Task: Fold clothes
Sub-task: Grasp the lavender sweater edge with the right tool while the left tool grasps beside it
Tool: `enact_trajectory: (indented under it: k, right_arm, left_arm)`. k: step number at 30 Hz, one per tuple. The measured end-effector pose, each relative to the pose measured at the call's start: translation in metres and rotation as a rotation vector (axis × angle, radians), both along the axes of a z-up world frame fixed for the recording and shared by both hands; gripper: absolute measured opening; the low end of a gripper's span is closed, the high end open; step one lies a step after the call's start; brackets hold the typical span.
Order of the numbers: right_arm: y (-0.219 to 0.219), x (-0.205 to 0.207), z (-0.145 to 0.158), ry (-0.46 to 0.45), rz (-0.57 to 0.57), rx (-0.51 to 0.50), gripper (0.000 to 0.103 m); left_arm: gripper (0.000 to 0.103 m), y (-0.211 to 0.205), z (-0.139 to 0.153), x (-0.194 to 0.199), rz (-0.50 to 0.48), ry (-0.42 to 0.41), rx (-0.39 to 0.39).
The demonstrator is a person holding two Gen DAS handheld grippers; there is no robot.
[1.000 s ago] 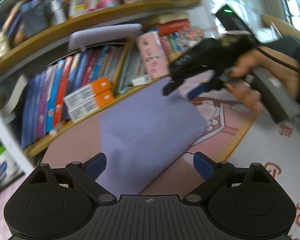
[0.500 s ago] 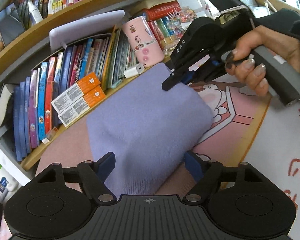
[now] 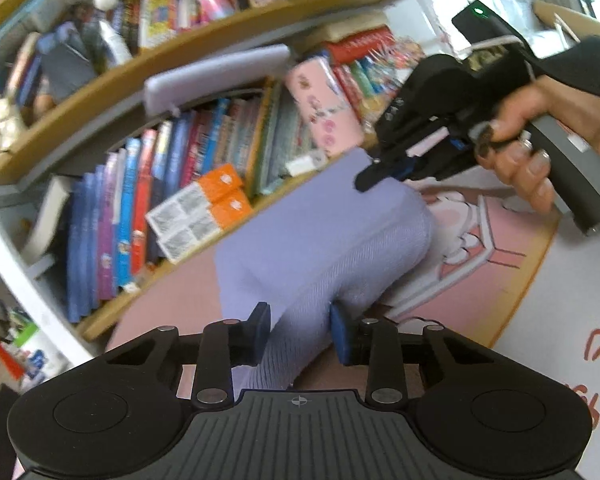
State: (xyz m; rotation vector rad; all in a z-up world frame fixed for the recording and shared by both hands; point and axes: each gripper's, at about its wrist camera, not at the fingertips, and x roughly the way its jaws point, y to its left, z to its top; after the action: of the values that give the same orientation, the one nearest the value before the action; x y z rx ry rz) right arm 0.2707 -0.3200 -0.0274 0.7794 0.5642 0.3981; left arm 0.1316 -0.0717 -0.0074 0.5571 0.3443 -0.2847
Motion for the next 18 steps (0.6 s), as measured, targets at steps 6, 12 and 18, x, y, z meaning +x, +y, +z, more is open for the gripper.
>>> enact_trajectory:
  k: [6, 12, 18]
  right_arm:
    - [-0.001, -0.002, 0.004, -0.037, -0.002, 0.023, 0.009]
    - [-0.002, -0.002, 0.003, -0.041, -0.003, 0.035, 0.009]
    - [-0.001, -0.002, 0.002, -0.04, -0.002, 0.034, 0.009]
  left_arm:
    - [0.035, -0.004, -0.007, 0.001, -0.009, 0.015, 0.029]
    - [0.036, -0.008, -0.014, 0.003, -0.015, 0.038, 0.05]
    - [0.039, -0.008, -0.016, 0.008, -0.006, 0.049, 0.063]
